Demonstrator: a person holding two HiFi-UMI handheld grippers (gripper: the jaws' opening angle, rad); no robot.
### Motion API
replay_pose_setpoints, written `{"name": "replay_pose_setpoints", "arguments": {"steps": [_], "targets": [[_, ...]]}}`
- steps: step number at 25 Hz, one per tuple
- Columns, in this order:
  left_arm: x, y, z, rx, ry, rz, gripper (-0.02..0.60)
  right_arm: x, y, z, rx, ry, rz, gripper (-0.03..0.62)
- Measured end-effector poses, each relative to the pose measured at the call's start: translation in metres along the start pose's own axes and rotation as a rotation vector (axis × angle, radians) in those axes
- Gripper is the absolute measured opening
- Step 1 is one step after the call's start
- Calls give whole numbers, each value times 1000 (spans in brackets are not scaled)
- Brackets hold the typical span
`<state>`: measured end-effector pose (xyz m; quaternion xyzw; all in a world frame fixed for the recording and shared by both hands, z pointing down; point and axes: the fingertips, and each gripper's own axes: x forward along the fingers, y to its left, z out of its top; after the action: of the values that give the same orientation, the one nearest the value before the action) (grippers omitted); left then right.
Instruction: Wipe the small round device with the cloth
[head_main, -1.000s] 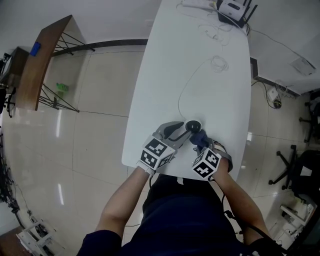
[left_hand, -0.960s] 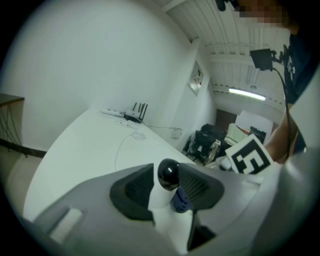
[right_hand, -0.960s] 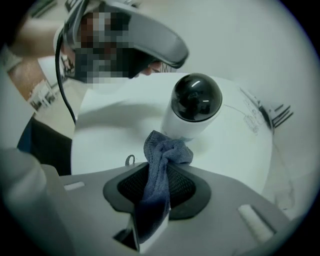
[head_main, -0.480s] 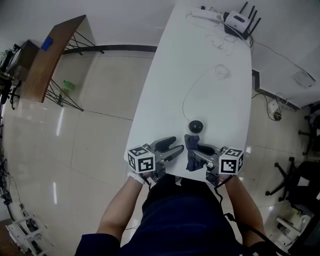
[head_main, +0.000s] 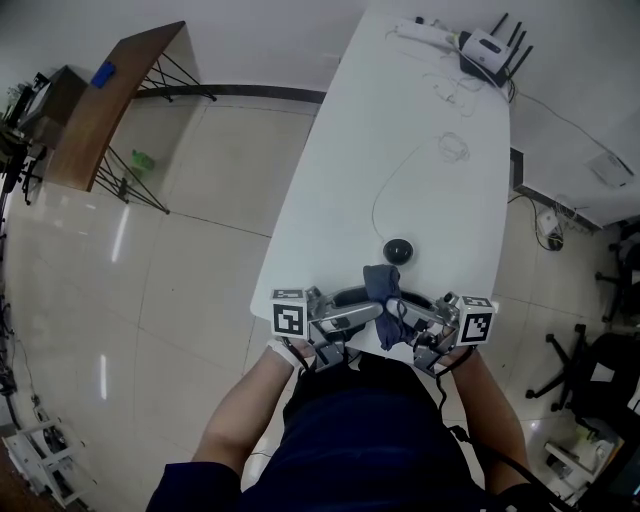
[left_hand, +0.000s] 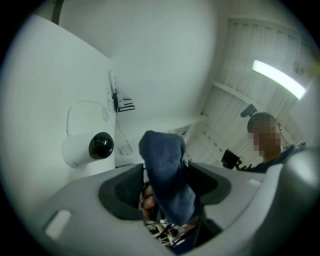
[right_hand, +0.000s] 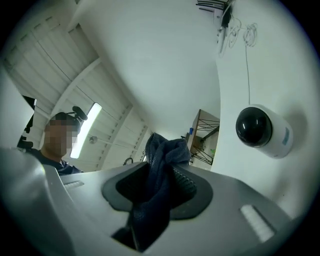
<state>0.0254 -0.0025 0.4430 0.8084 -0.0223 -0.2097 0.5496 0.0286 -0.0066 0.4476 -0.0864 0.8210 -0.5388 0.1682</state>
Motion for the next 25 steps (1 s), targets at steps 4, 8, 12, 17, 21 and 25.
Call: {"name": "replay_pose_setpoints", "arguments": {"steps": [4,8,12,17,21,25], "targets": [[-5,4,-1,65,11,70,144,-5,-13,-2,-33,16,-87,129],[-4,13,-5,127,69,153,77,-9,-20,-8,-62,56,-128,143],[-1,7,0,213,86,180,74,-10,-16,-4,-78,21,-138,163],[4,5,18,306,94,184,74,-18,-15,15,-109,-56,-173,186],[14,16,33,331,145,199,74,-29,-25,33,-178,-105,-283,186],[26,37,46,314,202,224,74,-34,-32,51,-265,-137,-406,184]]}}
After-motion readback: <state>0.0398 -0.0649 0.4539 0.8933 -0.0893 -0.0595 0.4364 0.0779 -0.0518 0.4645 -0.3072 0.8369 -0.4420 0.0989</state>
